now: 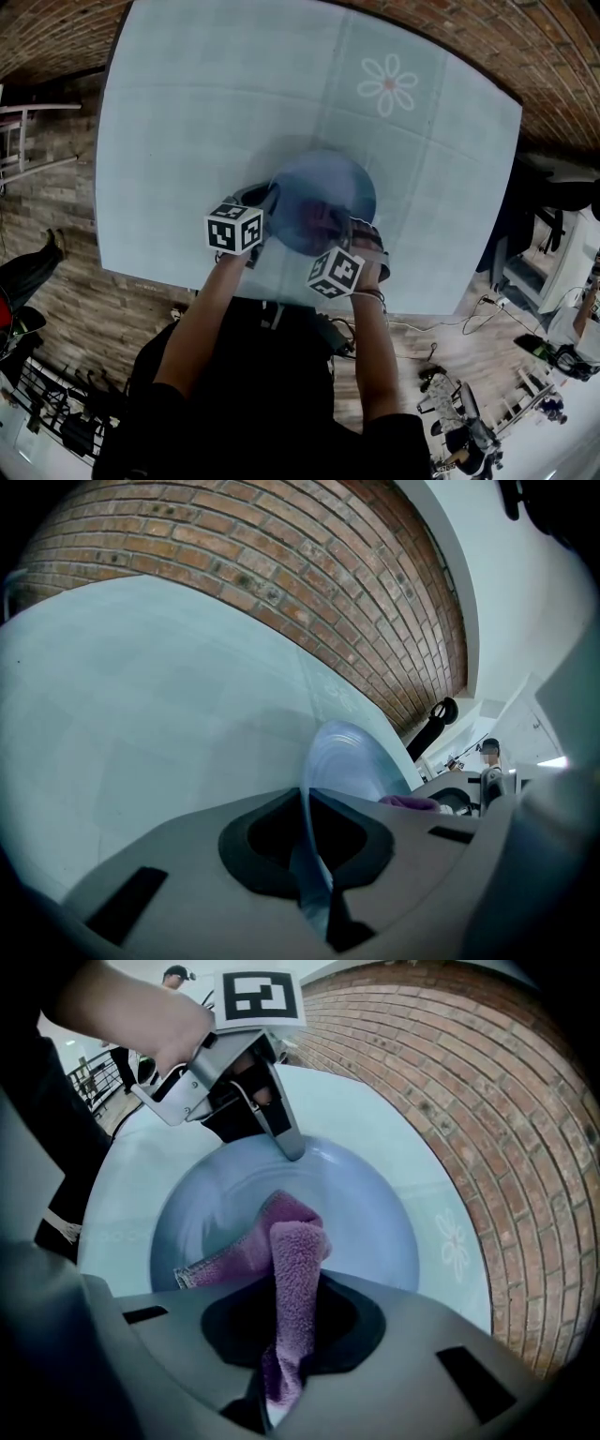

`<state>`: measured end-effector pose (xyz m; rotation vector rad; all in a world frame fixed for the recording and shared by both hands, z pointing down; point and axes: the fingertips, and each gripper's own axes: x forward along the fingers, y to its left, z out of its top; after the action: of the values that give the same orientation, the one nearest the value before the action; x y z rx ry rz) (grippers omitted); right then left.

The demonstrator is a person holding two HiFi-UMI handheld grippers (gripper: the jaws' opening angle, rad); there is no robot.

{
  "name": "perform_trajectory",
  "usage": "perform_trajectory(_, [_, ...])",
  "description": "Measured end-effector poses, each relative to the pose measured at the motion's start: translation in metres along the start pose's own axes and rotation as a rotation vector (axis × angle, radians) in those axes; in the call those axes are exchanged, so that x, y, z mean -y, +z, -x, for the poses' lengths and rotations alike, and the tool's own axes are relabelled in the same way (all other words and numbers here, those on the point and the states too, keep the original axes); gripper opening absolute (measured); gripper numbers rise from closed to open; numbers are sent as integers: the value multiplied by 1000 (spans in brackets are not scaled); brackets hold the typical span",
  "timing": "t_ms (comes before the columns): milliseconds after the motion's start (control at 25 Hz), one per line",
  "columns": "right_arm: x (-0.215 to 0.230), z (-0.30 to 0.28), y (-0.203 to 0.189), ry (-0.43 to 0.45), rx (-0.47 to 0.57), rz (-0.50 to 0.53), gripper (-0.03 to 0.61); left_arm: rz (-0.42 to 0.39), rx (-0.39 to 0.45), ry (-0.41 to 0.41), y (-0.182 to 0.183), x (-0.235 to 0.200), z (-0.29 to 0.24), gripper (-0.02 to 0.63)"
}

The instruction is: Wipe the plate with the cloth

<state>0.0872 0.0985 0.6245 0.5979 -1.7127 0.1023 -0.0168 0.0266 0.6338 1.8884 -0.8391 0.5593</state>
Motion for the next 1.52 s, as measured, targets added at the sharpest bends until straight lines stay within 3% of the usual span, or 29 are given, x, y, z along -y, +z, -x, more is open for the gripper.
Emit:
perform_trajectory(1120, [95, -33, 41, -124, 46, 88, 60, -3, -2, -1, 1, 0, 2, 43])
perform_trajectory(1520, [103, -29, 23, -146, 20, 58, 59, -1, -1, -1, 1, 1, 2, 43])
